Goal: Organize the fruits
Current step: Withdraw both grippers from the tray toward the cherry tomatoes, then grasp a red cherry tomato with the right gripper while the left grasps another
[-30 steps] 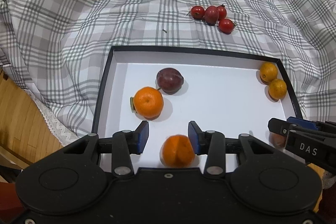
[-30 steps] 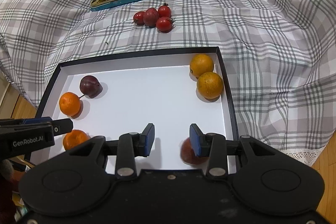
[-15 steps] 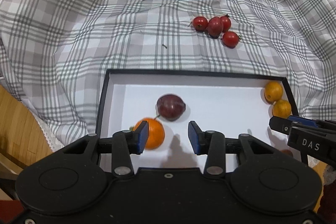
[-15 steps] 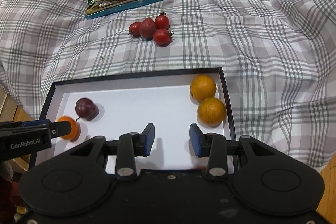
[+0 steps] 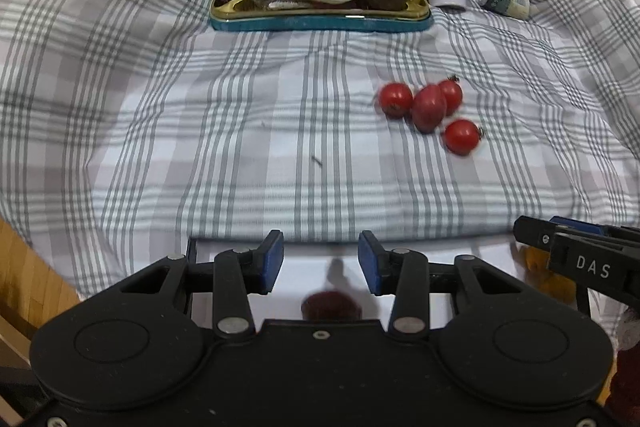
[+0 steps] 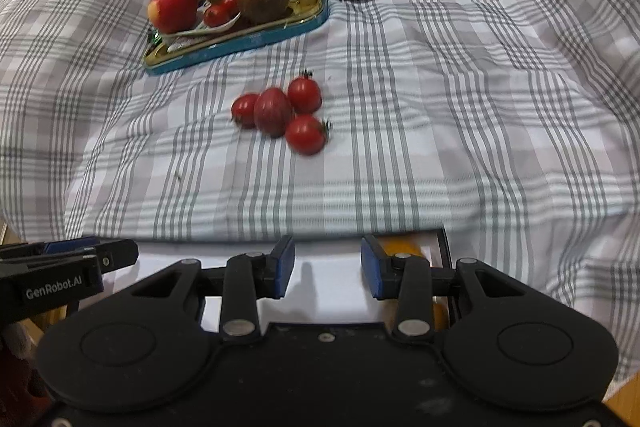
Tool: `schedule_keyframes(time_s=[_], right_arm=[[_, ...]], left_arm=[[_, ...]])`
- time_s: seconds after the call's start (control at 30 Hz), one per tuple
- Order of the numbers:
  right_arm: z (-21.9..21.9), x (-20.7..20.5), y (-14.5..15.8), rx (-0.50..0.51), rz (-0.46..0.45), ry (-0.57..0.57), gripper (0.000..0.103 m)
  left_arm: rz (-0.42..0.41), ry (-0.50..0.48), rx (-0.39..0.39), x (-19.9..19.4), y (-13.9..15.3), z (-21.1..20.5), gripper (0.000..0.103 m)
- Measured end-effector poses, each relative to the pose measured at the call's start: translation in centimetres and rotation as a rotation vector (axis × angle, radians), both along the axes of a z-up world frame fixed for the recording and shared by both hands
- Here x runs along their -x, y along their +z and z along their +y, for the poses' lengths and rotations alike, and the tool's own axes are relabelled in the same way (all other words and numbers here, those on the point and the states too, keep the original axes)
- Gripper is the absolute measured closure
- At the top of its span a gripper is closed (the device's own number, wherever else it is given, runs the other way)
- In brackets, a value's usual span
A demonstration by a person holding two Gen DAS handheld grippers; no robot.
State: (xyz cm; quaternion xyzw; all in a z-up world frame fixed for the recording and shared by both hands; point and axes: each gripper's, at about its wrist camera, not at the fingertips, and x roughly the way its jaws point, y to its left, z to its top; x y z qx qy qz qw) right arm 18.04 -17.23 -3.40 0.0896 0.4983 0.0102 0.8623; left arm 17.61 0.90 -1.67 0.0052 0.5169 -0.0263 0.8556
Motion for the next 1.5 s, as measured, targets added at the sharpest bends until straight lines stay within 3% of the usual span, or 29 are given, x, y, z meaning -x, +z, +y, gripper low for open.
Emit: schedule_keyframes(time_s=[0.5,0.73,1.2,1.37,1.5], right_arm=[[0.3,-7.5,-2.0,-0.008,-0.007,0.012,0.059],[1.0,-9.3,-3.1,0.000,0.006,0.036,0.054],[2.3,-11.2,-4.5,0.057,-0.005,0.059,0.053],[2.1,-11.0,-4.3,0.062,-0.026,0.070,0.064],[1.1,-10.6,-3.9,0.044,-0.028,0.043,0.065]], left_arm=[[0.047,-0.019,-0.010,-4.7,-1.8,-1.0,0.053],[0.064,-0.003,-0.010,-5.6,-2.4,-0.4,0.053],[0.079,0.000,-0.012,-6.3,-2.6,0.2,0.053],[0.078,-0.011,-0.016,-6.5,-2.5,-0.2,0.053],[0.076,-0.029,-0.011,-6.8,-2.3,-0.8,0.053]])
